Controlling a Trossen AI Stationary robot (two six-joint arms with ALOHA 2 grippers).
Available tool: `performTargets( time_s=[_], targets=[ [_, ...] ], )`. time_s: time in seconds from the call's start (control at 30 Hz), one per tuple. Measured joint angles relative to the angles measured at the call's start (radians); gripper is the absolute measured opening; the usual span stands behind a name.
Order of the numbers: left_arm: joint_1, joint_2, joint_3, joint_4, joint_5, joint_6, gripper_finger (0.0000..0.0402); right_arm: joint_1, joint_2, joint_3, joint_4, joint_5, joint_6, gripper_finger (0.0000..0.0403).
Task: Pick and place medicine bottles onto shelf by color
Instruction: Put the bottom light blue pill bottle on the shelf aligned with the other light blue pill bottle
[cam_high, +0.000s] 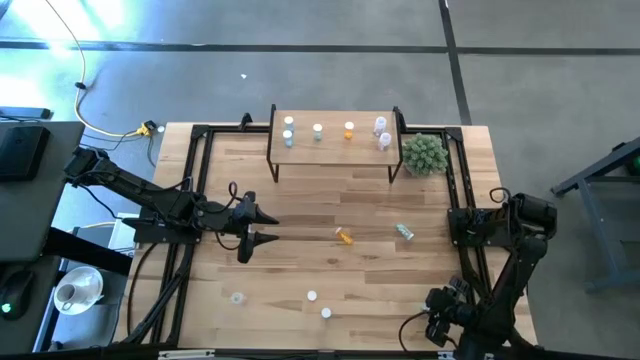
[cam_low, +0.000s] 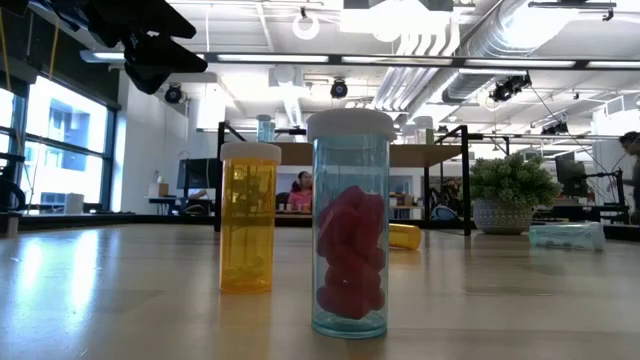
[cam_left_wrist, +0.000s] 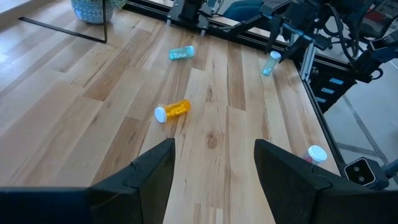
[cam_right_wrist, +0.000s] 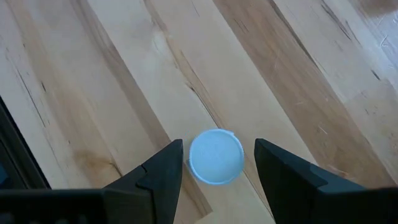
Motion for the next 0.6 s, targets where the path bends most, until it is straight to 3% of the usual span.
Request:
performTargets(
  time_s=[0.13,0.4,0.6],
  targets=[
    [0.0,0.0,0.0,0.0,0.0,0.0,0.0209,0.0,0.0,0.0,0.0,0.0,0.0,0.0182],
    [0.0,0.0,0.0,0.0,0.0,0.0,0.0209,0.0,0.0,0.0,0.002,0.004,0.0,0.0127],
    [0.0,0.0,0.0,0.0,0.0,0.016,0.0209,-0.001,0.0,0.0,0.007,0.006,0.0,0.0119]
  ],
)
